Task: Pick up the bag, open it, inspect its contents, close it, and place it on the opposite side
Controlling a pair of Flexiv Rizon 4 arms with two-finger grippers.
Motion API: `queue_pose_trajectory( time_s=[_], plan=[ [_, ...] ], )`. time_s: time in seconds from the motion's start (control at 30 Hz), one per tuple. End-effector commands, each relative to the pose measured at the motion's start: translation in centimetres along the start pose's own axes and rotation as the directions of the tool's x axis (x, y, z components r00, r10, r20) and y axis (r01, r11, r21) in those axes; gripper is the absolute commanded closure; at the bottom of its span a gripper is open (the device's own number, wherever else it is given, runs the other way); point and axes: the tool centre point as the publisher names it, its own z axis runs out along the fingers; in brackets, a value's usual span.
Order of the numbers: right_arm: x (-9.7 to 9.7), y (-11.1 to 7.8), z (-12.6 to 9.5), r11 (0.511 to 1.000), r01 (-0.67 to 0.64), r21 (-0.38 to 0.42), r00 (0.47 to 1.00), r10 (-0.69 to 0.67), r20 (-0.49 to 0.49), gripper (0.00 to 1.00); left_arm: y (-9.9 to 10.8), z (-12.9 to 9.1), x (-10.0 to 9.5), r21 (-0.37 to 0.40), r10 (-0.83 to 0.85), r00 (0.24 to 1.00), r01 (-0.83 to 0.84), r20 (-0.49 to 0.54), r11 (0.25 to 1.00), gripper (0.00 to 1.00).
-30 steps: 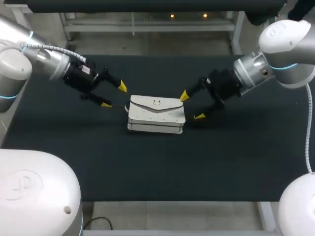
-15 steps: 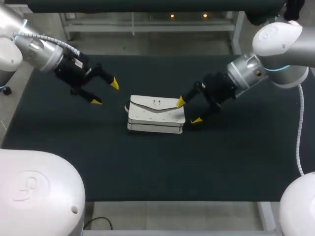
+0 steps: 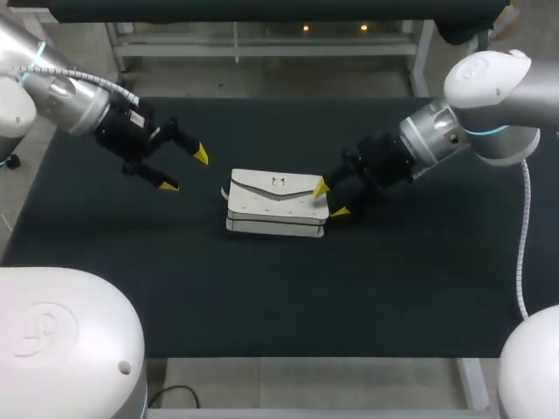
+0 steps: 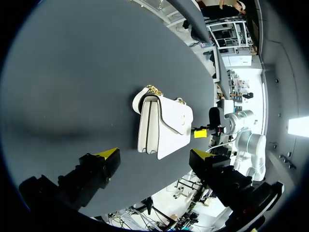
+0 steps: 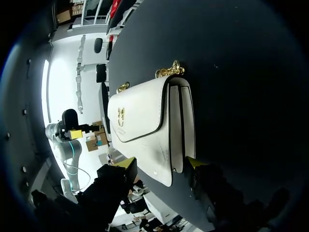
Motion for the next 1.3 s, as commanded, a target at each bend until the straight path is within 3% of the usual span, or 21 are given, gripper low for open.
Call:
queue_pose_trajectory(
  time_s=[0.03,0.1,0.33,0.63,1.1,1.2,1.3],
  plan=[
    [-0.16,0.42,0.51,1.0,0.0,-0.007,1.0,0.0,-0.017,0.44,0.15,0.01,-0.08,0.004,-0.003,1.0,0.003,0.0,1.0,0.0],
    [-0.13,0.61,0.66,1.0,-0.004,-0.014,1.0,0.004,-0.025,0.51,0.13,0.01,-0.13,0.004,-0.005,1.0,0.005,0.0,1.0,0.0],
    [-0.18,0.83,0.84,1.0,-0.007,-0.019,1.0,0.007,-0.025,0.59,0.07,-0.05,-0.32,0.009,-0.013,1.0,0.013,0.003,1.0,0.0],
    [-0.55,1.01,0.93,0.999,-0.008,-0.036,0.999,0.006,-0.045,0.64,-0.07,-0.07,-0.5,0.011,-0.018,1.0,0.018,0.005,1.0,0.0],
    [-0.72,1.14,0.86,0.998,-0.016,-0.056,0.997,0.012,-0.073,0.89,-0.43,0.18,-0.56,0.004,-0.027,1.0,0.027,0.008,1.0,0.0],
    [-0.71,1.22,0.93,0.998,-0.018,-0.056,0.997,0.013,-0.075,1.0,-0.46,0.18,-0.55,0.004,-0.027,1.0,0.027,0.008,1.0,0.0],
    [-0.72,1.29,0.93,0.998,-0.017,-0.056,0.997,0.013,-0.077,1.0,-0.49,0.13,-0.53,0.005,-0.026,1.0,0.026,0.011,1.0,0.0]
  ],
)
